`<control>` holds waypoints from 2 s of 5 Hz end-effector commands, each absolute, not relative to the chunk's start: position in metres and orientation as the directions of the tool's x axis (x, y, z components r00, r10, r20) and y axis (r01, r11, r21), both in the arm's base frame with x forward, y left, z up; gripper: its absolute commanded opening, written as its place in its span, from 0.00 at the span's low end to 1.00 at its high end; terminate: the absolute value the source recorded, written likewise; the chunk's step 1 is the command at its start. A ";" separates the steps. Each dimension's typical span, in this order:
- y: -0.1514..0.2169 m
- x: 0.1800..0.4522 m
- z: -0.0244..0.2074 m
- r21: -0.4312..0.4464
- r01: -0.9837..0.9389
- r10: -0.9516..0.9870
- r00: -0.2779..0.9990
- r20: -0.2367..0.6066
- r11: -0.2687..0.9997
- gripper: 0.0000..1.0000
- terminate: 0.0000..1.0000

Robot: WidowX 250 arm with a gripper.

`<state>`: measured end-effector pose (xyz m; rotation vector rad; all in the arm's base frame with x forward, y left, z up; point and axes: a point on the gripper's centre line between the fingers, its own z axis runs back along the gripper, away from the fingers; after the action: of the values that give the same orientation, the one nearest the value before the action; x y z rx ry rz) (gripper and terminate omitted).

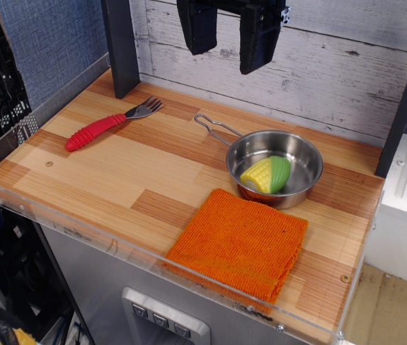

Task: Move the orange cloth to the left side of the table.

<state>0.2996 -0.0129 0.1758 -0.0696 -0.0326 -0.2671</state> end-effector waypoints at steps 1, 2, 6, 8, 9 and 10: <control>-0.013 0.300 0.176 -0.064 0.265 -0.263 0.964 0.041 0.962 1.00 0.00; -0.015 0.288 0.169 -0.071 0.257 -0.255 0.966 0.029 0.964 1.00 0.00; -0.040 0.219 0.071 0.072 0.122 -0.129 0.986 0.104 0.990 1.00 0.00; -0.071 0.251 0.033 0.050 0.198 -0.201 0.976 0.082 0.979 1.00 0.00; -0.076 0.262 0.018 0.016 0.231 -0.231 0.970 0.072 0.973 1.00 0.00; -0.073 0.267 0.004 0.002 0.255 -0.254 0.963 0.092 0.967 1.00 0.00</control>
<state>0.2623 -0.0737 0.0064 -0.0096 -0.0717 -0.2557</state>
